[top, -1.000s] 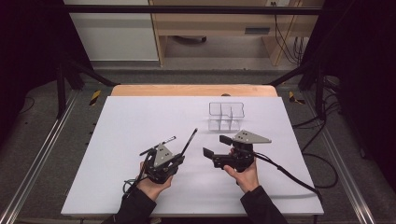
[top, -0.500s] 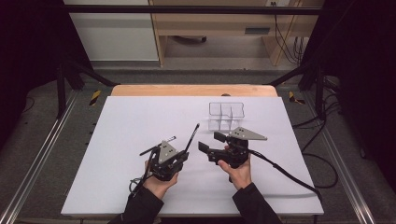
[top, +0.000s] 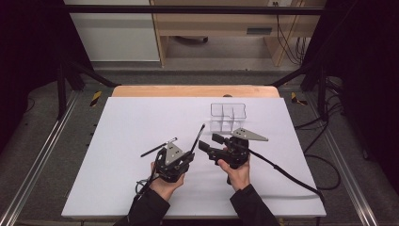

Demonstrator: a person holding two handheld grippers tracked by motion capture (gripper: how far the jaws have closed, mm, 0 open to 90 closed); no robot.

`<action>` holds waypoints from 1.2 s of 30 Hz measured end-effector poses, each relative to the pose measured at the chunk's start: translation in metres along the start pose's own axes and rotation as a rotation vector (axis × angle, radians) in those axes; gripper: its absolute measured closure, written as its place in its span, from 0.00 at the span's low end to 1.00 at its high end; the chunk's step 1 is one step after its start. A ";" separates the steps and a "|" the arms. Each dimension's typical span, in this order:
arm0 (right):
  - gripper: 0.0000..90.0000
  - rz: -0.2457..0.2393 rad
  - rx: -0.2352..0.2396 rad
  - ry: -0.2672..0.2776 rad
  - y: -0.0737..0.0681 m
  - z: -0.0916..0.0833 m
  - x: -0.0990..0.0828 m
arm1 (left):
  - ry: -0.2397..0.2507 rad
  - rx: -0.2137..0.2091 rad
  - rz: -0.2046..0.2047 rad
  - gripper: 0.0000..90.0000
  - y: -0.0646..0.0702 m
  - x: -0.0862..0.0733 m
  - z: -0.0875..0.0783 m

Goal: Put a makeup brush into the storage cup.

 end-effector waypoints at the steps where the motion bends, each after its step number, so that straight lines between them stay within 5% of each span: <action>1: 0.34 0.006 0.000 0.002 0.000 0.001 0.000 | -0.003 0.000 0.007 0.92 0.002 0.000 0.001; 15: 0.46 0.062 -0.006 0.008 -0.002 0.009 -0.006 | 0.002 -0.003 0.012 0.92 0.013 0.000 0.003; 36: 0.84 0.133 0.014 0.024 -0.006 0.012 -0.007 | 0.006 -0.012 0.000 0.92 0.022 -0.003 0.006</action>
Point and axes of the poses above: each handheld gripper's, and its own axes: z roughly forward along the jaws, x roughly out of its top, y roughly to its right, the point moved 10 cm from there along z, roughly forward along the jaws, and after that the axes turned 15 degrees about -z, right-handed, at the moved point
